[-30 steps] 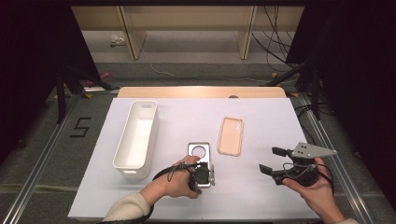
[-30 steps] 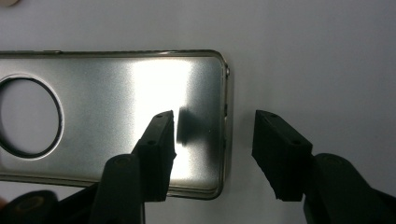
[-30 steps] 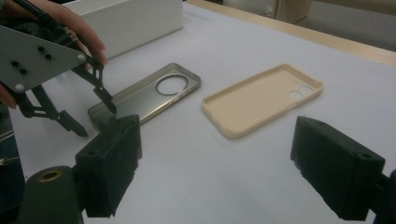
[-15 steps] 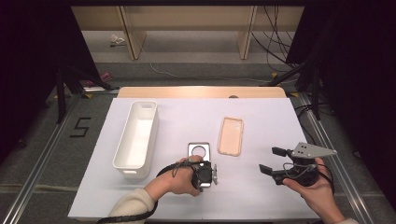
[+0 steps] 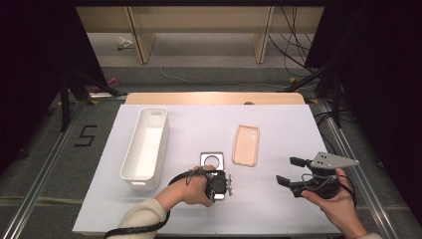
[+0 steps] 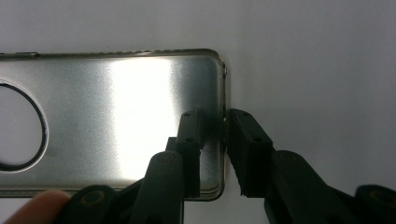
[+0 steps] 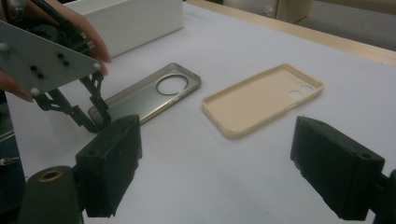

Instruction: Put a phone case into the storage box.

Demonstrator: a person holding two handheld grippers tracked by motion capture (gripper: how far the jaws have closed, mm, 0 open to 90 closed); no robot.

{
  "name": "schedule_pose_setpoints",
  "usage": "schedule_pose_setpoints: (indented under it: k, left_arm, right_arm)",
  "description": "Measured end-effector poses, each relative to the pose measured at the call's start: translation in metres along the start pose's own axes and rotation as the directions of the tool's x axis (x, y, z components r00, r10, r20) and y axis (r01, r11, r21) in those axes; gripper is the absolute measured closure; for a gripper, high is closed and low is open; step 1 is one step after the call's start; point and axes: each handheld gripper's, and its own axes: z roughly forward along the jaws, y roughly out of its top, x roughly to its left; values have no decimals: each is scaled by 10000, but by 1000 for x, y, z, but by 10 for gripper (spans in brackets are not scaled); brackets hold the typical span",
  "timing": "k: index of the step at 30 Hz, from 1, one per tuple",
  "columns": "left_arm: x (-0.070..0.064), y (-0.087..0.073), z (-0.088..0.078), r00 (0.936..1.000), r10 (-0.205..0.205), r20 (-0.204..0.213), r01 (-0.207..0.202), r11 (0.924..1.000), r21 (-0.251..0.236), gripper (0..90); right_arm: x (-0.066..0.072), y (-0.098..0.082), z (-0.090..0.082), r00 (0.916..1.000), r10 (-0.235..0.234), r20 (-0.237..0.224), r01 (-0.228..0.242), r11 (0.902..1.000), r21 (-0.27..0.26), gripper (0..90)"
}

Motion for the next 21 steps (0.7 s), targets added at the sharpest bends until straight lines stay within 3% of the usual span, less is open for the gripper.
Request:
schedule_pose_setpoints:
  k: [10,21]
  left_arm:
    - [-4,6,0,9997,234,-116,-231,9993,278,799]
    - [-5,6,0,9998,187,5,-187,9996,202,874]
  right_arm:
    - [0,0,0,10000,16,-8,-16,10000,0,175]
    - [0,0,0,10000,25,-16,-25,10000,4,175]
